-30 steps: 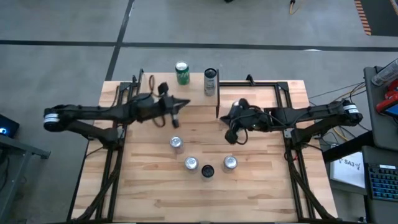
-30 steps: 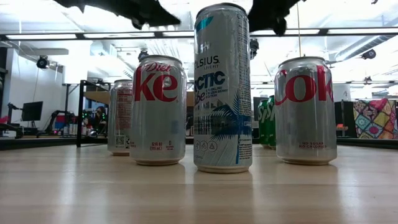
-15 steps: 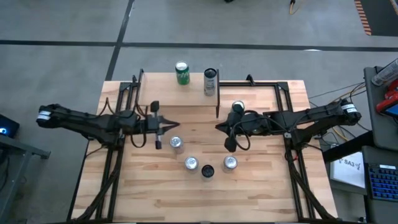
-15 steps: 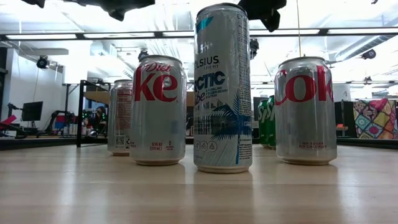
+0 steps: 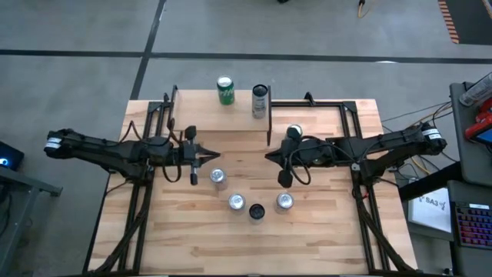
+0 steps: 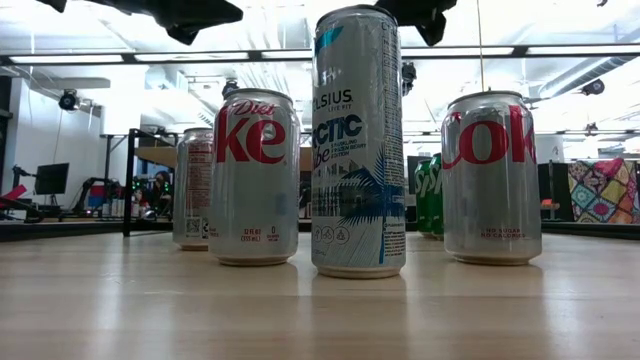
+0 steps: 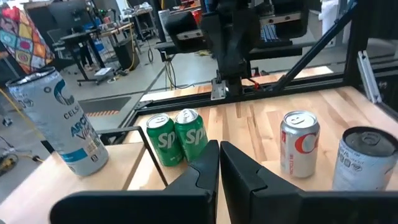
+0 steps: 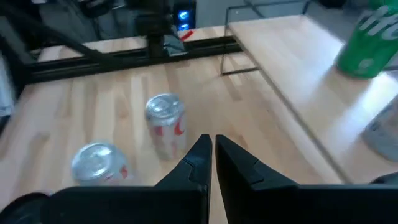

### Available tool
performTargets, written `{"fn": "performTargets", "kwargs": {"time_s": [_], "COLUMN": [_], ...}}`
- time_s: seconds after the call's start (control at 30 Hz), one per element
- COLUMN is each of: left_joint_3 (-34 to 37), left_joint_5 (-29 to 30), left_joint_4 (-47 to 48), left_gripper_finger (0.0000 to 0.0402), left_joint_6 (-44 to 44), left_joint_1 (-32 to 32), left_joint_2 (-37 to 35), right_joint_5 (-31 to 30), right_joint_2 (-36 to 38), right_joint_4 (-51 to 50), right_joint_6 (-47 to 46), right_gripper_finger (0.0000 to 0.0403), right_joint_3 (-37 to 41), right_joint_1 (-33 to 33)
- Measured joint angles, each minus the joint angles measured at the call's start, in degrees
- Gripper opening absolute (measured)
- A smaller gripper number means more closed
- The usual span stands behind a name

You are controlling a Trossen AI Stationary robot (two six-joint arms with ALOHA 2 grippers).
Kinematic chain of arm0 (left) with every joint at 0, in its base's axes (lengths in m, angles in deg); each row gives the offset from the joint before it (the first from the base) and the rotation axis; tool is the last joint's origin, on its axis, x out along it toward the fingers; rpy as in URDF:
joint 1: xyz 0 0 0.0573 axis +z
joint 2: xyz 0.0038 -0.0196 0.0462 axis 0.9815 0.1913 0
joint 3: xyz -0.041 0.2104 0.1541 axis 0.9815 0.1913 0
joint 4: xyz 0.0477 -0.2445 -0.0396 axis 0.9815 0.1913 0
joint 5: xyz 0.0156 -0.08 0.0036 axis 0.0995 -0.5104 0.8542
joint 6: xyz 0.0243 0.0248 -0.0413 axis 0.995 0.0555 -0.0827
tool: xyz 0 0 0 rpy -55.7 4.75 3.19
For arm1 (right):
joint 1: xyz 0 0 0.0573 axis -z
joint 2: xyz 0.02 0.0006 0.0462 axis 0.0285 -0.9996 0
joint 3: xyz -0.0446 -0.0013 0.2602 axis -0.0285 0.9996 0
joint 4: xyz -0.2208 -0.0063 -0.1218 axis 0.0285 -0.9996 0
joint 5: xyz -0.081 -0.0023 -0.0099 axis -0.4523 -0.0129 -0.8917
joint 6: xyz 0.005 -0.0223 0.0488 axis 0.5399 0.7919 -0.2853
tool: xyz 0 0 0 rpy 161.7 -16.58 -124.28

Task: Place canned beverage on shelf
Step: Put the bottom right red-silver soda can on the shelf

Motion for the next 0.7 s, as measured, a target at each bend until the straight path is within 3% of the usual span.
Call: {"fn": "performTargets", "kwargs": {"time_s": [0.07,0.13,0.4,0.7], "left_joint_3": [0.0,0.0,0.0,0.1], "left_joint_5": [0.0,0.0,0.0,0.0], "left_joint_4": [0.0,0.0,0.0,-1.2], "left_gripper_finger": [0.0,0.0,0.0,0.0], "left_joint_6": [-1.3,-2.5,-6.1,-6.6], "left_joint_1": [0.0,-0.1,-0.2,-0.2], "left_joint_2": [0.0,0.0,0.0,0.2], "right_joint_5": [5.9,8.1,4.6,2.4], "right_joint_2": [0.0,0.0,-0.3,-3.0], "right_joint_4": [-1.1,-2.4,-15.2,-21.9], "right_joint_6": [-0.1,-1.5,-11.4,-12.5], "right_gripper_finger": [0.0012,0.0012,0.0012,0.0012], "right_joint_3": [0.0,0.0,0.0,0.0], "right_joint_1": [-0.8,-2.4,-8.4,-13.8]}}
